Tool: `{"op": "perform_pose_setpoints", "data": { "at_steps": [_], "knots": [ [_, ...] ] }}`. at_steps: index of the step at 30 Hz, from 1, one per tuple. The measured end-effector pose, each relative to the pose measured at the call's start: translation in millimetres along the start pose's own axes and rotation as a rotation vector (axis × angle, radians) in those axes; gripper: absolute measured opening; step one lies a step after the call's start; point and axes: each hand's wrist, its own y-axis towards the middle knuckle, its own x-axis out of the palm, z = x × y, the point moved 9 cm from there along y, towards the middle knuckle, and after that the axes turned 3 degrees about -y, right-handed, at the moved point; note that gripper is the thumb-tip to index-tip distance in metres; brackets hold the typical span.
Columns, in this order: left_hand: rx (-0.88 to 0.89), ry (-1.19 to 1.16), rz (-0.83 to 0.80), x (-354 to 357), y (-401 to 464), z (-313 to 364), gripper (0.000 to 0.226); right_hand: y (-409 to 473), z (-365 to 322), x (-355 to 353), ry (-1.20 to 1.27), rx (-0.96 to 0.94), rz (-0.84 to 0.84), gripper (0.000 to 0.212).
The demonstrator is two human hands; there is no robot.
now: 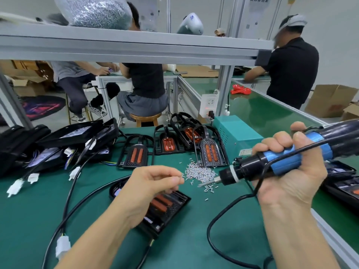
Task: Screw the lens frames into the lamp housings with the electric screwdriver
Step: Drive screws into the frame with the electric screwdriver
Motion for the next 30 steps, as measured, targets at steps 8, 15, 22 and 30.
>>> {"op": "perform_pose_setpoints", "data": {
  "at_steps": [8,15,22,30],
  "knots": [
    [0.012,-0.156,0.096,-25,-29,-4,0.015,-16,34,44,0.063,0.077,-0.076,0.014],
    [0.064,-0.109,0.052,-24,-37,4,0.017,-22,45,50,0.03,0.097,-0.09,0.015],
    [0.072,-0.056,0.025,-23,-37,4,0.017,-23,46,52,0.001,0.081,-0.11,0.014],
    [0.077,-0.068,0.021,-22,-36,3,0.012,-22,46,53,-0.001,0.088,-0.12,0.015]
  ]
}}
